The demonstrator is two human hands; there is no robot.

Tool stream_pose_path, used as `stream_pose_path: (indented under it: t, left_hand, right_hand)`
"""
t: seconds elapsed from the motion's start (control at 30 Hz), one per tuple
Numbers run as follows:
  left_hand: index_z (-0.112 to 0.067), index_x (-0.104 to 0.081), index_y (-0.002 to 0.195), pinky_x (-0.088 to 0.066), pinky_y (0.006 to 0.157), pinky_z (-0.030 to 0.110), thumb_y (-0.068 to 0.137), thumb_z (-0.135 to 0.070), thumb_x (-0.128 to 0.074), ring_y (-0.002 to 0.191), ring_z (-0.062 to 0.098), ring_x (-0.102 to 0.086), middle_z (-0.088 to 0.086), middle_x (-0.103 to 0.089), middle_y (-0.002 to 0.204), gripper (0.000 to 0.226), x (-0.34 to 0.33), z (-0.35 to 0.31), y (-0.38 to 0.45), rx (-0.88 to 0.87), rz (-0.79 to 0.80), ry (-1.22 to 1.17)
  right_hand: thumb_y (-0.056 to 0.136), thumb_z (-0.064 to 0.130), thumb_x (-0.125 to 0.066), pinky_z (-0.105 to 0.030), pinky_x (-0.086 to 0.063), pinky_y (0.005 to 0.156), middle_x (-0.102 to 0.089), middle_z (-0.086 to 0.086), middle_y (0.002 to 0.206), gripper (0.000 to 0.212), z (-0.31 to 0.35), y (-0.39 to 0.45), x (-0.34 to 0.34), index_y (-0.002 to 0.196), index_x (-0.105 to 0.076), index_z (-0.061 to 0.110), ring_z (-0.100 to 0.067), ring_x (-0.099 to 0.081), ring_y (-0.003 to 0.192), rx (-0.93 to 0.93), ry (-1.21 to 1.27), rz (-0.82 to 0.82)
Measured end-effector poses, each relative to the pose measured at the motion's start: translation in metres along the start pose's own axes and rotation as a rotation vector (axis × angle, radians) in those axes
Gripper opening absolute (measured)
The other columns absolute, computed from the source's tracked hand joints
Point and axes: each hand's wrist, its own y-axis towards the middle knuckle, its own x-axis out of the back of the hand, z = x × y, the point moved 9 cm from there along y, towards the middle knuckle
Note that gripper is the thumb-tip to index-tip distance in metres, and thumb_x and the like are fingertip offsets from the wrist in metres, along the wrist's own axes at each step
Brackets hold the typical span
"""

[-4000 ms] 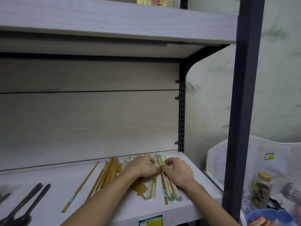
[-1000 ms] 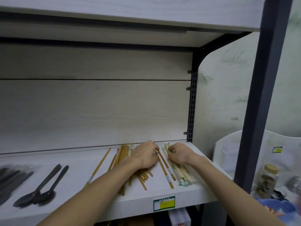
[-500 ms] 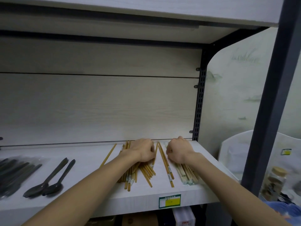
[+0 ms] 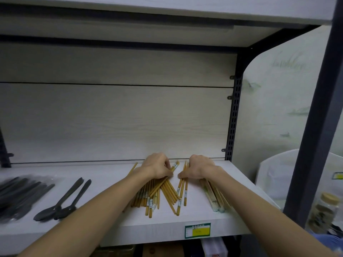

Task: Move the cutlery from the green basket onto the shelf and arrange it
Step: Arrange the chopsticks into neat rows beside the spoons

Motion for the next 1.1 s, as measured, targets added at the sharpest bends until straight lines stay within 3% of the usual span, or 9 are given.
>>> stream_pose_path:
  t: [0.23, 0.43, 0.57, 0.67, 0.8, 0.87, 0.93, 1.0, 1.1]
  left_hand:
    - [-0.023, -0.076, 0.099, -0.057, 0.083, 0.038, 0.078, -0.048, -0.08, 0.096, 0.02, -0.066, -0.002, -0.072, 0.1, 0.033, -0.001, 0.009, -0.003, 0.023, -0.036, 0.064]
    - [-0.025, -0.073, 0.101, -0.055, 0.082, 0.036, 0.08, -0.051, -0.077, 0.1, 0.021, -0.064, -0.002, -0.07, 0.103, 0.034, -0.004, 0.013, -0.005, 0.042, -0.027, 0.089]
    - [-0.023, -0.075, 0.101, -0.056, 0.08, 0.035, 0.078, -0.049, -0.079, 0.098, 0.02, -0.066, -0.003, -0.072, 0.1, 0.034, -0.001, 0.016, -0.005, 0.076, 0.007, 0.051]
    - [-0.023, -0.076, 0.101, -0.053, 0.079, 0.033, 0.077, -0.048, -0.082, 0.096, 0.017, -0.064, -0.004, -0.072, 0.1, 0.035, -0.001, 0.018, -0.004, 0.087, 0.05, 0.014]
    - [-0.022, -0.077, 0.094, -0.053, 0.068, 0.028, 0.075, -0.047, -0.085, 0.081, 0.011, -0.069, -0.006, -0.075, 0.086, 0.033, -0.002, 0.022, -0.006, 0.107, 0.122, -0.072]
    - [-0.016, -0.076, 0.093, -0.055, 0.057, 0.027, 0.077, -0.041, -0.086, 0.07, 0.012, -0.073, -0.002, -0.077, 0.076, 0.031, -0.002, 0.023, -0.008, 0.123, 0.159, -0.166]
    - [-0.012, -0.075, 0.094, -0.058, 0.055, 0.026, 0.078, -0.035, -0.087, 0.067, 0.015, -0.075, 0.002, -0.077, 0.071, 0.03, -0.004, 0.024, -0.01, 0.135, 0.187, -0.235]
    - [-0.012, -0.077, 0.093, -0.059, 0.057, 0.026, 0.08, -0.037, -0.085, 0.064, 0.013, -0.074, 0.002, -0.077, 0.07, 0.029, -0.005, 0.024, -0.011, 0.132, 0.198, -0.249]
    - [-0.011, -0.078, 0.093, -0.06, 0.059, 0.027, 0.085, -0.038, -0.08, 0.065, 0.014, -0.075, 0.005, -0.078, 0.074, 0.029, -0.008, 0.024, -0.012, 0.129, 0.218, -0.252]
  right_hand:
    - [0.077, 0.034, -0.073, -0.026, -0.046, 0.065, -0.063, 0.002, 0.072, 0.023, 0.025, 0.006, -0.009, 0.069, -0.061, 0.017, -0.017, -0.06, 0.068, -0.06, 0.077, 0.156]
    - [0.087, 0.029, -0.058, -0.03, -0.047, 0.075, -0.064, -0.003, 0.091, 0.015, 0.035, -0.001, -0.019, 0.086, -0.061, 0.015, -0.022, -0.059, 0.084, -0.032, -0.051, 0.144]
    - [0.096, 0.019, -0.043, -0.025, -0.04, 0.052, -0.06, -0.005, 0.067, 0.028, 0.033, 0.001, -0.007, 0.076, -0.06, 0.01, -0.017, -0.05, 0.054, 0.02, 0.17, 0.208]
    - [0.099, 0.021, -0.046, -0.024, -0.036, 0.044, -0.055, -0.005, 0.057, 0.031, 0.024, 0.007, 0.03, 0.073, -0.061, 0.011, -0.016, -0.045, 0.043, 0.11, 0.47, 0.043]
    - [0.103, 0.036, -0.049, -0.031, -0.046, 0.05, -0.061, -0.003, 0.058, 0.036, 0.018, -0.012, 0.069, 0.083, -0.064, 0.011, -0.017, -0.055, 0.048, 0.357, 0.744, -0.207]
    - [0.102, 0.045, -0.049, -0.034, -0.052, 0.052, -0.066, 0.001, 0.061, 0.038, 0.016, -0.035, 0.09, 0.086, -0.066, 0.014, -0.013, -0.06, 0.048, 0.471, 0.668, -0.472]
    - [0.101, 0.05, -0.046, -0.033, -0.055, 0.055, -0.07, 0.007, 0.069, 0.042, 0.018, -0.056, 0.091, 0.091, -0.07, 0.017, -0.006, -0.063, 0.052, 0.567, 0.502, -0.624]
    - [0.1, 0.055, -0.041, -0.034, -0.056, 0.061, -0.072, 0.01, 0.081, 0.047, 0.022, -0.066, 0.075, 0.101, -0.074, 0.021, -0.004, -0.063, 0.062, 0.637, 0.282, -0.616]
    - [0.097, 0.056, -0.032, -0.035, -0.054, 0.069, -0.071, 0.011, 0.098, 0.05, 0.02, -0.066, 0.041, 0.114, -0.071, 0.03, -0.011, -0.066, 0.08, 0.708, 0.024, -0.48]
